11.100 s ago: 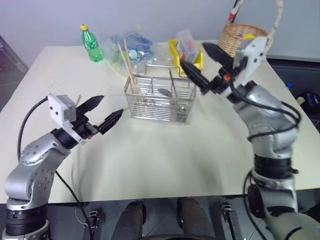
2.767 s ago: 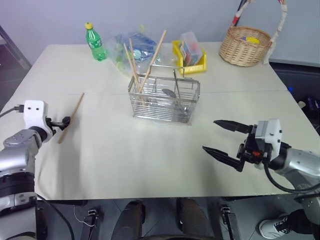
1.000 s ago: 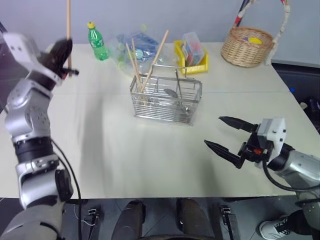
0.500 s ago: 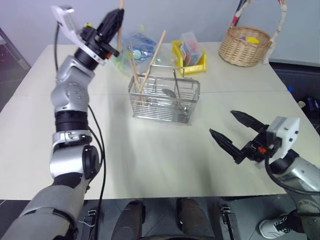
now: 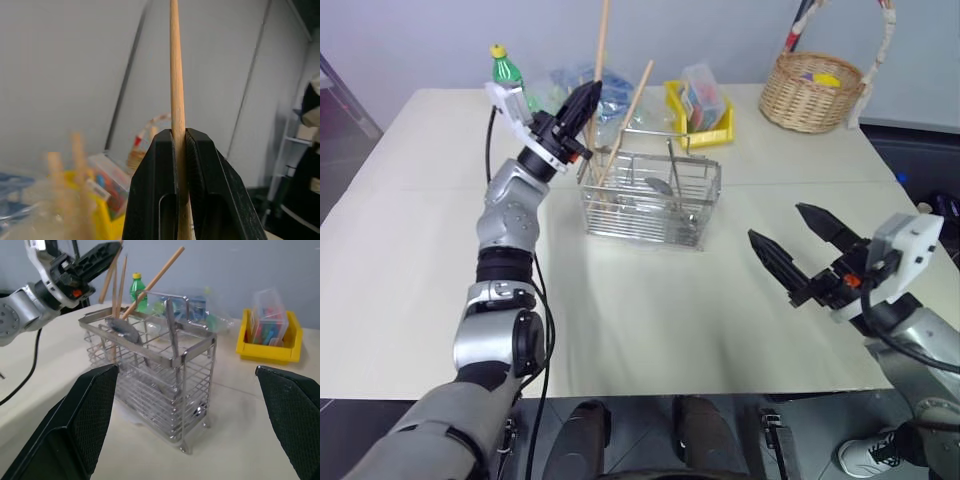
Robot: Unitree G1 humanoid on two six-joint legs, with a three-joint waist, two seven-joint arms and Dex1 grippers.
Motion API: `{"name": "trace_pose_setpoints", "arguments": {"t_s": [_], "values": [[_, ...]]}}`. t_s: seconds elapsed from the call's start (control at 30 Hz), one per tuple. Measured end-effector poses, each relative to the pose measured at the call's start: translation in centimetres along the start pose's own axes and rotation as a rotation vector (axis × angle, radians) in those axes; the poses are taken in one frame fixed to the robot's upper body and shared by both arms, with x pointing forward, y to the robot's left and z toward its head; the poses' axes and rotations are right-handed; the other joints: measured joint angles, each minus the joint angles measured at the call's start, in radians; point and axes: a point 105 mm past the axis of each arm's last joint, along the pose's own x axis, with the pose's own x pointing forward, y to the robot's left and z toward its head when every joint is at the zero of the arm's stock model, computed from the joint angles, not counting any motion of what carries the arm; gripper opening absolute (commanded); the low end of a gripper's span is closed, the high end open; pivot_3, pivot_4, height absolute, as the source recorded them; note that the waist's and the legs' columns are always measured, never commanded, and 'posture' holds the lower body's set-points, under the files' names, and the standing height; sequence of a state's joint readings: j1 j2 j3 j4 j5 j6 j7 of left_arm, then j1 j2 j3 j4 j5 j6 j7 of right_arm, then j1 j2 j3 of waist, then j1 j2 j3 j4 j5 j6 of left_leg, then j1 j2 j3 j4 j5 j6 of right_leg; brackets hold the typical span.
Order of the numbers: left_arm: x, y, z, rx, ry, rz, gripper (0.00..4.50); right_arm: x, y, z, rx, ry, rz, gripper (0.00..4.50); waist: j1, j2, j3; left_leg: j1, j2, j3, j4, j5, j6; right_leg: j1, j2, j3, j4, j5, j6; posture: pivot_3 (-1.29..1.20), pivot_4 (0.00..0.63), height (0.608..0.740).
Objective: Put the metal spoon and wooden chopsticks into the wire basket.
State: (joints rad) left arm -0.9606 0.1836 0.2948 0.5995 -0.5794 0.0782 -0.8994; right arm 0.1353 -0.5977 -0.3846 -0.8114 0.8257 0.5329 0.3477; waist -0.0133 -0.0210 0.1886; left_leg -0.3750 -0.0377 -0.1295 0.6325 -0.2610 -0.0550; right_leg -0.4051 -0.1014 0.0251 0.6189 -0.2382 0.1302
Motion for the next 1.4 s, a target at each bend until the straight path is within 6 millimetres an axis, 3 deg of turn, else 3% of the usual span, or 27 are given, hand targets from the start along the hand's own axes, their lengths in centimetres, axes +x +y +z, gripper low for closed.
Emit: {"name": "trace_pose_setpoints", "arguments": {"t_s": [0.7,0.8,1.03,1.27,1.4], "values": [[-1.5,-1.1,-2.4,-0.013,0.055,0.005,0.05,0.2,0.7,-0.5,0.004,0.013,0.059,4.5,0.001,0.0,0.0,0.0,0.0,0.0,0.0,0.0,0.0,0.0,0.0,0.0,0.0,0.0,0.0,0.0,0.15,0.74],[-1.5,-1.2,-2.5,-0.008,0.057,0.002,1.18,0.4,0.8,-0.3,0.001,0.005,0.065,4.5,0.002,0.0,0.0,0.001,0.0,0.0,0.0,0.0,0.0,0.001,0.0,0.0,0.0,0.0,0.0,0.0,0.15,0.74],[-1.5,-1.2,-2.5,0.004,0.061,0.001,4.45,0.9,0.9,0.1,-0.005,-0.014,0.069,4.5,0.002,0.0,0.0,0.001,0.0,0.0,0.0,0.0,0.0,0.001,0.0,0.0,0.0,0.0,0.0,0.0,0.15,0.74],[-1.1,-1.5,-1.8,0.001,0.065,0.001,4.45,1.2,0.9,-0.1,-0.005,-0.01,0.073,4.5,0.0,0.0,0.0,0.0,0.0,0.0,0.0,0.0,0.0,0.0,0.0,0.0,0.0,0.0,0.0,0.0,0.15,0.74],[-0.4,-1.6,0.8,0.04,0.053,0.0,4.45,1.6,0.0,-0.4,-0.012,-0.002,0.062,4.5,-0.001,0.0,0.0,0.001,0.0,0.0,0.0,0.0,0.0,0.0,0.0,0.0,0.0,0.0,0.0,0.0,0.15,0.74]]}}
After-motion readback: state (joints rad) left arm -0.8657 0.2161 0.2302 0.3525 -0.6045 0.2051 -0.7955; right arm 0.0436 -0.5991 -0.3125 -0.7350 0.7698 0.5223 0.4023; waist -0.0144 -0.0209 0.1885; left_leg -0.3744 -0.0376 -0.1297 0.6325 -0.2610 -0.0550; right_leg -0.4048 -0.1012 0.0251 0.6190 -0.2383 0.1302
